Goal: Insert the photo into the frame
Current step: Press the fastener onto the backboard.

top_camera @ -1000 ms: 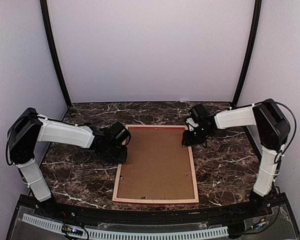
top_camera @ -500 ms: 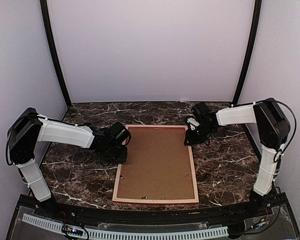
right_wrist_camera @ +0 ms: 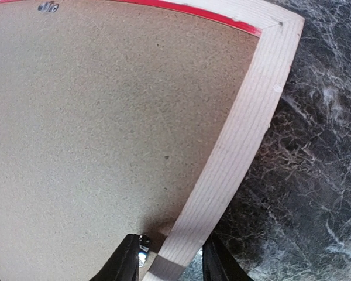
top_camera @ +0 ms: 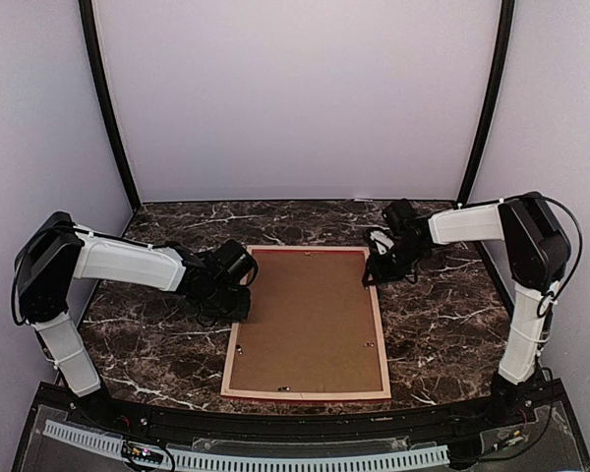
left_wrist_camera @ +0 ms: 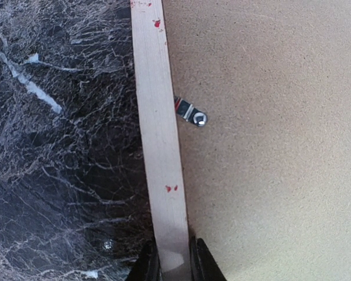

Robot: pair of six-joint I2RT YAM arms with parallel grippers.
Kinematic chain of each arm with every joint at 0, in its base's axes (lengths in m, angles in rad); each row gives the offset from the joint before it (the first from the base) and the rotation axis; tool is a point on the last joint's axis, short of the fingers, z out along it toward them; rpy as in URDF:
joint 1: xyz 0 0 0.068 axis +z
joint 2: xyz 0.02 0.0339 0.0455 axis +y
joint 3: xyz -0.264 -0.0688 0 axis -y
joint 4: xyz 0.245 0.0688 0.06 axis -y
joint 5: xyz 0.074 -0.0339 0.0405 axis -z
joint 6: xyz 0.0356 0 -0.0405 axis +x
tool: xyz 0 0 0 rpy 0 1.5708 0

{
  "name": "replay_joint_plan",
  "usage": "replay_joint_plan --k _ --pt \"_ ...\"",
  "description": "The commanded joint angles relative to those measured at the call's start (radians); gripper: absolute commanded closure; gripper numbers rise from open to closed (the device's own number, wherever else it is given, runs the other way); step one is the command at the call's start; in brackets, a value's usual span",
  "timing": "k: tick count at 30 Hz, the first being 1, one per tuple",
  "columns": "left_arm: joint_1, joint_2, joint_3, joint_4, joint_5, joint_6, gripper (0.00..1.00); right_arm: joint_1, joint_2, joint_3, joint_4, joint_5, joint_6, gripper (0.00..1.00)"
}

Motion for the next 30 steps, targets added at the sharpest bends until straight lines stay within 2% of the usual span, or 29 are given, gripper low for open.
replay_joint_plan --k 1,5,15,24,30 --pt "-0.005 0.02 -0.011 -0.065 0.02 0.042 0.89 0.004 -0.004 -0.013 0.019 -0.094 -0.012 0.61" --pt "-0.004 0.022 -0.009 -0.066 0.02 0.041 0.89 0.004 -0.016 -0.024 0.019 -0.102 -0.009 0.61" --pt "-0.004 0.023 -0.008 -0.067 0.02 0.04 0.89 0.008 -0.018 -0.059 0.006 -0.012 -0.003 0.61" --pt "-0.005 0.028 -0.009 -0.063 0.023 0.038 0.89 0.03 -0.017 -0.071 0.031 -0.001 0.036 0.48" --pt "-0.005 0.029 -0.006 -0.065 0.027 0.039 0.89 0.029 -0.032 -0.069 0.04 -0.02 0.057 0.46"
